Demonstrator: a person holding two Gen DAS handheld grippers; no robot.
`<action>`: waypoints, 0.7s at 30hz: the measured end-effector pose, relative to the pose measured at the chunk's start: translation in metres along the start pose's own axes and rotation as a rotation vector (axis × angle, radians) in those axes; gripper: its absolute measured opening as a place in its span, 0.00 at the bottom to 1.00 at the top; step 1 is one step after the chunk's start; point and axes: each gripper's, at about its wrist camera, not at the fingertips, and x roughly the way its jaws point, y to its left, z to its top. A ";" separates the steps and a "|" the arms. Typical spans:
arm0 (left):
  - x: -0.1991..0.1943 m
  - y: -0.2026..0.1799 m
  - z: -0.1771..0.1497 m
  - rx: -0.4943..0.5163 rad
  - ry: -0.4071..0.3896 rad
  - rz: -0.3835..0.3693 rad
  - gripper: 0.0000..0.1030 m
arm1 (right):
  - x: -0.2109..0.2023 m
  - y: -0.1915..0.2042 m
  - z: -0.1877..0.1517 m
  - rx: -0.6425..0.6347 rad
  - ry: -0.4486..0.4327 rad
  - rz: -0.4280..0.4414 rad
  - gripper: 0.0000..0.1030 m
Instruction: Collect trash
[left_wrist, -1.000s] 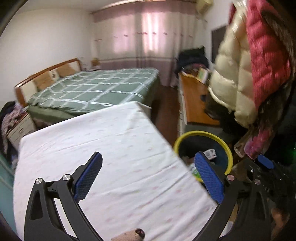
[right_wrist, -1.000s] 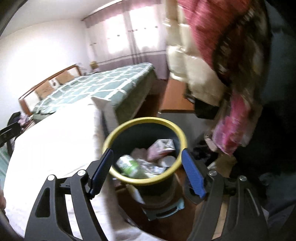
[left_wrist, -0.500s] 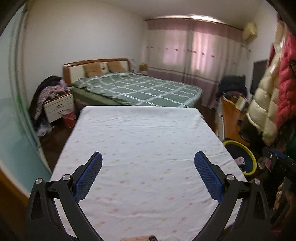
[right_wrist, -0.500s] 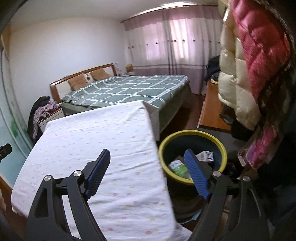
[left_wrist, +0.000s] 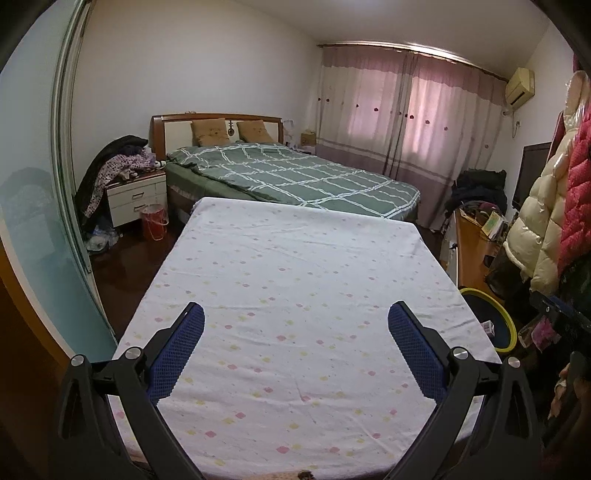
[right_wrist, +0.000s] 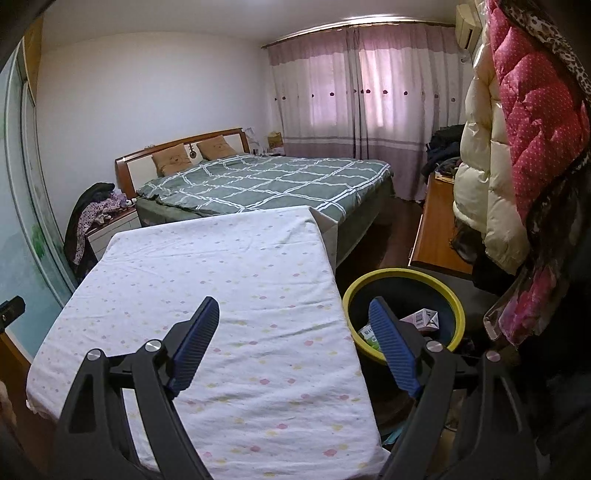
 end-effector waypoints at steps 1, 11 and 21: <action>0.000 0.000 0.000 -0.001 0.001 -0.001 0.95 | 0.001 -0.001 0.000 -0.001 0.003 0.001 0.77; 0.006 -0.015 0.003 0.014 0.013 -0.001 0.95 | 0.005 -0.003 -0.003 0.008 0.015 0.003 0.77; 0.011 -0.018 0.001 0.018 0.020 -0.003 0.95 | 0.010 -0.006 -0.007 0.015 0.025 -0.004 0.78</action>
